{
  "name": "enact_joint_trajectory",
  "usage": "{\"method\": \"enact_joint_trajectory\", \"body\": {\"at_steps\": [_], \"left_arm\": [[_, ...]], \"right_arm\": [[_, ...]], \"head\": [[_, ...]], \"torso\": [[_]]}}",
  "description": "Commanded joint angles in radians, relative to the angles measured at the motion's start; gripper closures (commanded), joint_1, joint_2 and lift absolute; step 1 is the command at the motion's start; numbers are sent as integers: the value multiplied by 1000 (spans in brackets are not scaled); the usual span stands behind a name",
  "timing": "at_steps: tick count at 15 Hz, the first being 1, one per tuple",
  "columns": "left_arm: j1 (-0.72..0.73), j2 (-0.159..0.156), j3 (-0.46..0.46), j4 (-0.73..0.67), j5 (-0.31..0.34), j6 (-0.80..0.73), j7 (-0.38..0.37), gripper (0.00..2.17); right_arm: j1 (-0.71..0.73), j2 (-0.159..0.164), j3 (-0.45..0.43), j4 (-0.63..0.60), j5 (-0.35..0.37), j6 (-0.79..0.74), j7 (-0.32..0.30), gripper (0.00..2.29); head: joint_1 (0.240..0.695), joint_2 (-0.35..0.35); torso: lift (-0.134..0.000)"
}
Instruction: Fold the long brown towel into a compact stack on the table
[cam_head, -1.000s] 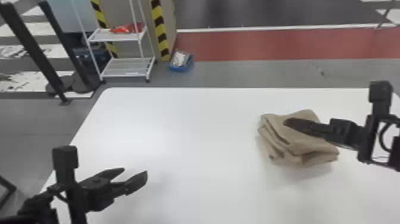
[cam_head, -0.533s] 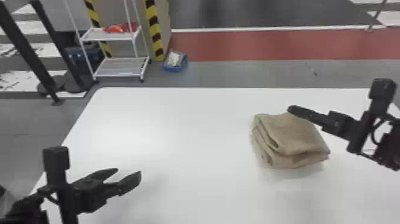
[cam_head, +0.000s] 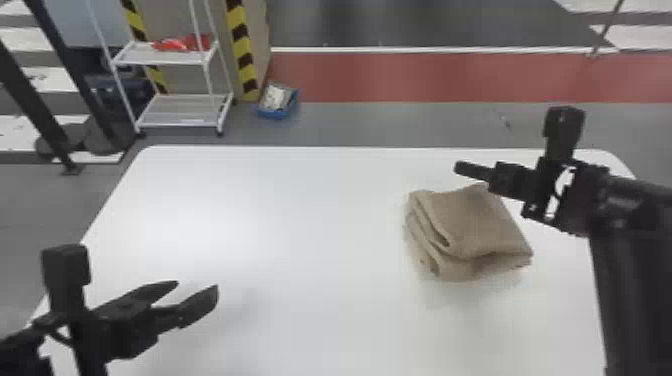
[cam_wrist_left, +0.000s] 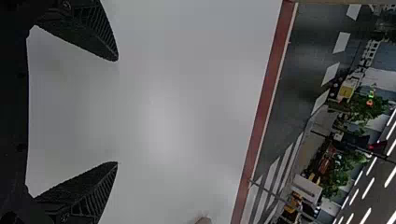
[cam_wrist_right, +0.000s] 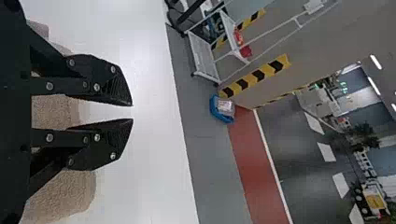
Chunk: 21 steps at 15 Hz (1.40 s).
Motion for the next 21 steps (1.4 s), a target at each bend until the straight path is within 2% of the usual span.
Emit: {"method": "enact_joint_trajectory", "body": {"at_steps": [1,3,5,7,11,13,18,20,21], "left_arm": [[0,0,0,3,1,0,-2,90],[0,0,11,6,4,0,-3,90],[0,2,15,9,6,-3,-6,90],[-4,2,17,17,6,-3,-6,90],[-7,2,17,23,4,-3,-5,90],[-7,2,17,23,4,-3,-6,90],[-4,2,23,23,4,-3,-8,90],[0,2,26,21,11,-3,-8,90],[0,3,28,21,12,-3,-9,90]], "right_arm": [[-75,2,91,97,60,103,1,1949],[-101,2,171,118,100,170,1,1946],[-126,2,193,143,101,265,7,1946],[-118,2,196,129,81,345,41,1946],[-26,2,233,-51,20,492,84,1946],[3,2,262,-112,18,600,102,1946],[144,2,335,-342,-6,703,156,1946],[208,2,328,-437,-9,703,188,1946],[238,2,288,-497,-17,703,202,1946]], "head": [[695,58],[695,80],[695,116],[695,130],[695,169],[695,189],[695,249],[695,270],[695,281]], "torso": [[-124],[-124],[-124],[-124],[-124],[-124],[-124],[-124],[-124]]}}
